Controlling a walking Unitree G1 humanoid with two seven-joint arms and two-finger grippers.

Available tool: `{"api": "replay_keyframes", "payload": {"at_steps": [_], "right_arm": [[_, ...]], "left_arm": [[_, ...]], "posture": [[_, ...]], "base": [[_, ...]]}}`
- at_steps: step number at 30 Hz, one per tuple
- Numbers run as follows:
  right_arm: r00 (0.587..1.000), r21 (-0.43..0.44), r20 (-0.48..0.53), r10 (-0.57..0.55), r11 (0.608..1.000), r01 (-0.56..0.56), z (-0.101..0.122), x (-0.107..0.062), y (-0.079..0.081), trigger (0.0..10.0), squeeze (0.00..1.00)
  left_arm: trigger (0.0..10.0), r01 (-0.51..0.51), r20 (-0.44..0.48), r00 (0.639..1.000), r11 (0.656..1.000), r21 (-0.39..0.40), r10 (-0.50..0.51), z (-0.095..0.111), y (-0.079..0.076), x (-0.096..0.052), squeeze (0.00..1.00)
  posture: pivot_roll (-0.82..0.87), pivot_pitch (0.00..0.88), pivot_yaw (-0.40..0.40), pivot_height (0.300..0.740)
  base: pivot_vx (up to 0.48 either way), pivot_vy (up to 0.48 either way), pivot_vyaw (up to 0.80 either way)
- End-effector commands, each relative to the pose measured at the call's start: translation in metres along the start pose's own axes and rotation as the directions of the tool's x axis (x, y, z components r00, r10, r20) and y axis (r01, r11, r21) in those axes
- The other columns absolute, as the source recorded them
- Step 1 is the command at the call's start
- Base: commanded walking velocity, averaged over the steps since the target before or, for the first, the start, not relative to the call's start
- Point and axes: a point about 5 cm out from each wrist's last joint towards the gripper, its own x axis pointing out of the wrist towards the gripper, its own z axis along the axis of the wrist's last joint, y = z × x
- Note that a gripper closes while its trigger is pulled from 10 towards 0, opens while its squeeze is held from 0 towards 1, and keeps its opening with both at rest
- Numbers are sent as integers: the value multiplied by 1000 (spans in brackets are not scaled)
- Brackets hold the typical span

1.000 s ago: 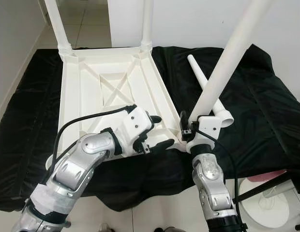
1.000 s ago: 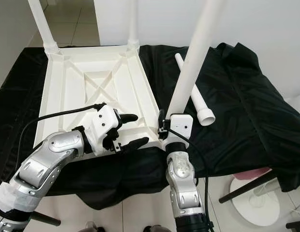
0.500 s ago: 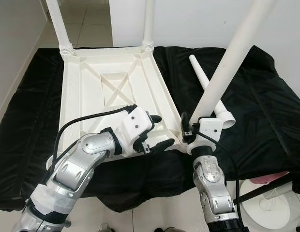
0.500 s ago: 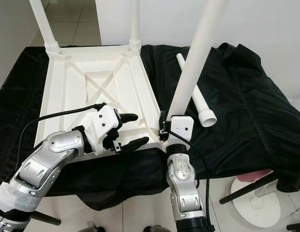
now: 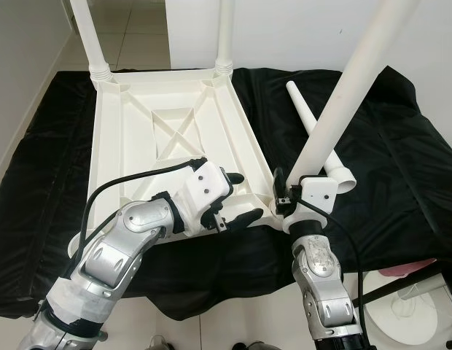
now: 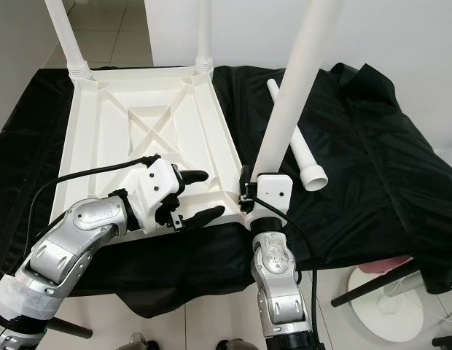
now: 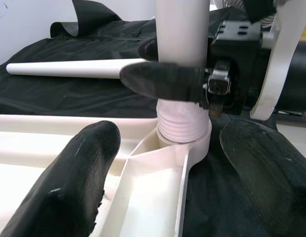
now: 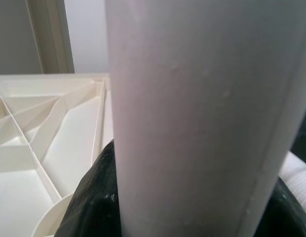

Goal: Building children table

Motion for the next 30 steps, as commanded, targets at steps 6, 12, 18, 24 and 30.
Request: {"api": "replay_keyframes", "payload": {"at_steps": [6,12,18,24,30], "right_arm": [[992,24,122,-7,1000,5,22,2,3,10000,0],[998,45,54,-22,999,19,10,0,1,10000,0],[999,65,-26,-22,998,24,-3,-1,1,10000,0],[995,33,-17,96,995,-95,-9,2,-4,10000,0],[977,66,-52,205,977,-201,-18,3,-18,10000,0]], "left_arm": [[10000,6,-3,1000,1000,0,-6,-2,-1,-1,0],[10000,7,-3,1000,1000,3,-7,-2,-1,-1,0],[10000,7,-3,1000,1000,7,-7,-2,0,0,0],[10000,9,-3,1000,1000,6,-9,-2,0,-1,0],[10000,9,-6,1000,1000,6,-9,-1,2,-1,0]], "posture": [[-8,77,-50,740],[-8,77,-48,740],[-8,76,-46,740],[-10,79,-39,740],[-13,86,-25,740]], "base": [[0,0,0],[0,0,0],[0,0,0],[0,0,0],[0,0,0]]}}
